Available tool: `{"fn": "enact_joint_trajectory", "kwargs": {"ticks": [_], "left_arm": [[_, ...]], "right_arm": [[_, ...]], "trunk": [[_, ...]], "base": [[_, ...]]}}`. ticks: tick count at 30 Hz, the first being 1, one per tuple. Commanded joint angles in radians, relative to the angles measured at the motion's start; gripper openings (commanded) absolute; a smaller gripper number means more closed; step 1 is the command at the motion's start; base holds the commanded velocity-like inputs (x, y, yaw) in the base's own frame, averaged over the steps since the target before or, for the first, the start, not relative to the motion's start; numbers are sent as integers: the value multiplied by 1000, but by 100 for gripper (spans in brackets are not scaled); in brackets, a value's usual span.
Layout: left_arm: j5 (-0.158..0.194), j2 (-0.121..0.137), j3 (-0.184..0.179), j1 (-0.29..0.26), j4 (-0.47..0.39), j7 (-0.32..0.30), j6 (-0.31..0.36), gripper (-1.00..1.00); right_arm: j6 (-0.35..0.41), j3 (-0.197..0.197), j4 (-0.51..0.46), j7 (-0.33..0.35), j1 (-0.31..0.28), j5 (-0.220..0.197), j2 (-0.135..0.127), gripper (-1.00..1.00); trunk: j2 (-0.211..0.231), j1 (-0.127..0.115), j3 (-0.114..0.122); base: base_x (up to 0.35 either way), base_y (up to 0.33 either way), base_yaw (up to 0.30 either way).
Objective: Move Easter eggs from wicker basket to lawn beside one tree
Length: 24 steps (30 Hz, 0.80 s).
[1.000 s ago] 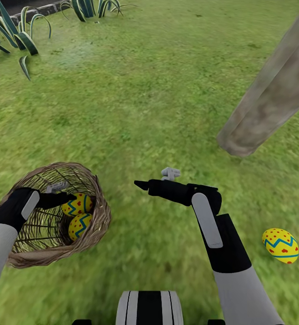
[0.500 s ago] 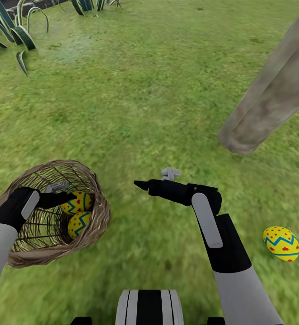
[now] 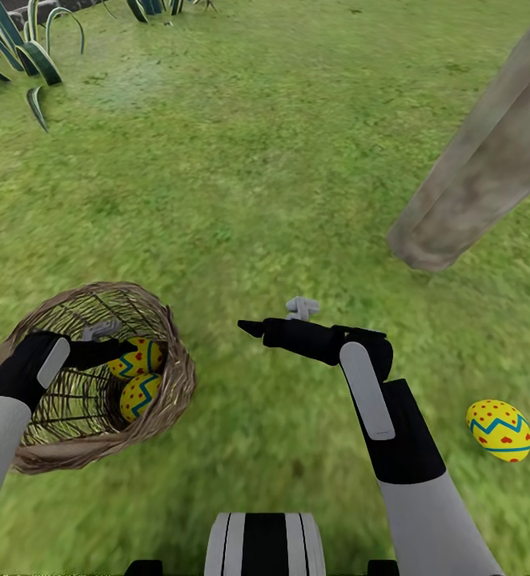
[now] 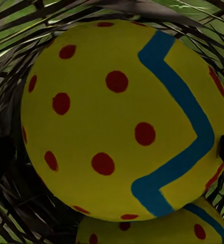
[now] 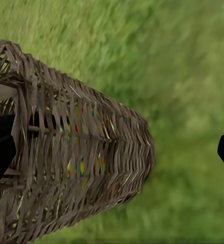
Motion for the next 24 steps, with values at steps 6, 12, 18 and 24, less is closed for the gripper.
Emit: {"fn": "enact_joint_trajectory", "kwargs": {"ticks": [6,12,18,24], "left_arm": [[-33,0,0,0,0,-2,0,100],[-33,0,0,0,0,-2,-2,100],[-33,0,0,0,0,-1,-3,100],[-33,0,0,1,0,-1,-4,100]], "right_arm": [[4,-1,-1,2,0,2,0,100],[4,-1,-1,2,0,2,-1,100],[4,-1,-1,2,0,2,-1,100],[4,-1,-1,2,0,2,-1,100]], "trunk": [[0,0,-1],[-1,1,-9],[-1,1,-9],[-1,1,-9]], "base": [[0,0,0],[0,0,0],[0,0,0],[0,0,0]]}}
